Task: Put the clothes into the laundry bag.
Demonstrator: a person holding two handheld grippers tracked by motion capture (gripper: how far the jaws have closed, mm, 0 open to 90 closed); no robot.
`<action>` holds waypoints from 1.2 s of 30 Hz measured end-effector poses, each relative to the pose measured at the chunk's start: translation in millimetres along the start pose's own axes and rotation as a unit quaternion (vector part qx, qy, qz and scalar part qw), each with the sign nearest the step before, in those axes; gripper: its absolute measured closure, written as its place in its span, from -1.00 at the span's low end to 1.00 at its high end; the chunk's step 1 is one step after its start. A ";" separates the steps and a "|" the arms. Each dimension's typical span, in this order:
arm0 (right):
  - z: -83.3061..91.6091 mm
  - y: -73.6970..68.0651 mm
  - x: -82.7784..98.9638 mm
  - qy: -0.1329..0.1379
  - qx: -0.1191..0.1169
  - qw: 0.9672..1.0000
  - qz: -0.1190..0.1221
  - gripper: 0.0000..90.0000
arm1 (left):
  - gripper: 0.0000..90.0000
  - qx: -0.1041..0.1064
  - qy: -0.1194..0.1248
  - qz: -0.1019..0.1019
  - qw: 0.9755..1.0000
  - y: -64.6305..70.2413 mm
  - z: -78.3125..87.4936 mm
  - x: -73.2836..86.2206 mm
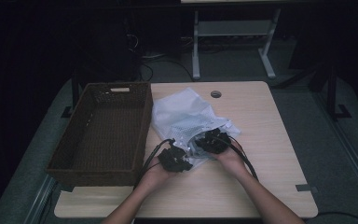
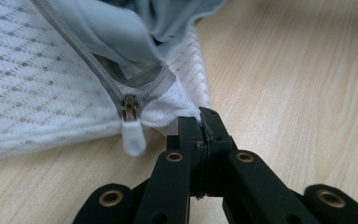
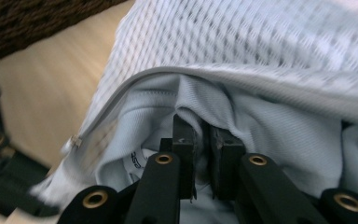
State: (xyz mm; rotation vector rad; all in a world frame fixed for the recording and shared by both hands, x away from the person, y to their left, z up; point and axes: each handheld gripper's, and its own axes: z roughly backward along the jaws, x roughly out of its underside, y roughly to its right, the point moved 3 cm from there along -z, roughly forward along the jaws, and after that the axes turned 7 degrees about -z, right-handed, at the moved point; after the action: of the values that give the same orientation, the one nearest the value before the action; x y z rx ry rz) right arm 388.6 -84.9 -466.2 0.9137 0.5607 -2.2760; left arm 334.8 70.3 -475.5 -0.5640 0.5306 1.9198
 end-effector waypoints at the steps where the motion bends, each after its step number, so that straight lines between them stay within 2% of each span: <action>1: -1.6 0.4 -2.5 0.003 0.002 1.000 -0.001 0.83 | 0.98 -0.001 0.000 0.000 1.000 -0.2 0.2 0.1; 7: -15.6 6.5 -12.1 0.006 0.015 1.000 -0.011 0.83 | 0.98 -0.001 -0.003 0.001 1.000 -0.6 0.1 0.9; 12: -28.2 10.8 -18.6 0.007 0.036 0.999 -0.016 0.83 | 0.98 -0.002 -0.006 -0.005 1.000 0.6 -0.6 0.7; 15: -30.5 12.7 -19.3 0.010 0.030 0.999 -0.026 0.82 | 0.98 -0.001 -0.004 -0.003 1.000 0.0 -0.1 1.1; 18: -26.3 10.9 -17.4 0.009 0.022 0.999 -0.024 0.77 | 0.98 0.000 -0.005 -0.002 1.000 -1.0 -0.6 1.7; 22: -12.6 7.9 -10.3 0.008 -0.001 1.000 -0.021 0.51 | 0.97 0.000 -0.005 -0.003 1.000 -0.7 -1.0 1.5; 26: 8.6 2.7 -0.4 -0.006 -0.020 1.000 -0.003 0.24 | 0.97 0.000 -0.005 -0.003 1.000 -1.0 -1.0 1.3; 30: 32.0 1.6 7.6 -0.003 -0.024 1.000 0.008 0.12 | 0.97 0.000 -0.003 -0.002 1.000 -0.9 -0.8 1.3; 33: 49.5 6.7 16.4 0.000 -0.027 1.000 0.010 0.08 | 0.97 -0.001 -0.002 0.001 1.000 -0.5 -0.7 1.4; 36: 60.4 15.0 29.9 -0.013 -0.024 1.000 0.008 0.05 | 0.97 -0.001 -0.003 -0.002 1.000 -0.8 -0.3 1.2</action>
State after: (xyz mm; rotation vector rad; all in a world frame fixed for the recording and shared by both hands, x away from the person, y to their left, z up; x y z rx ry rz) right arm 353.5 -142.1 -449.6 0.8618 0.5918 -2.2461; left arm 335.1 71.3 -476.5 -0.5602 0.5240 1.9182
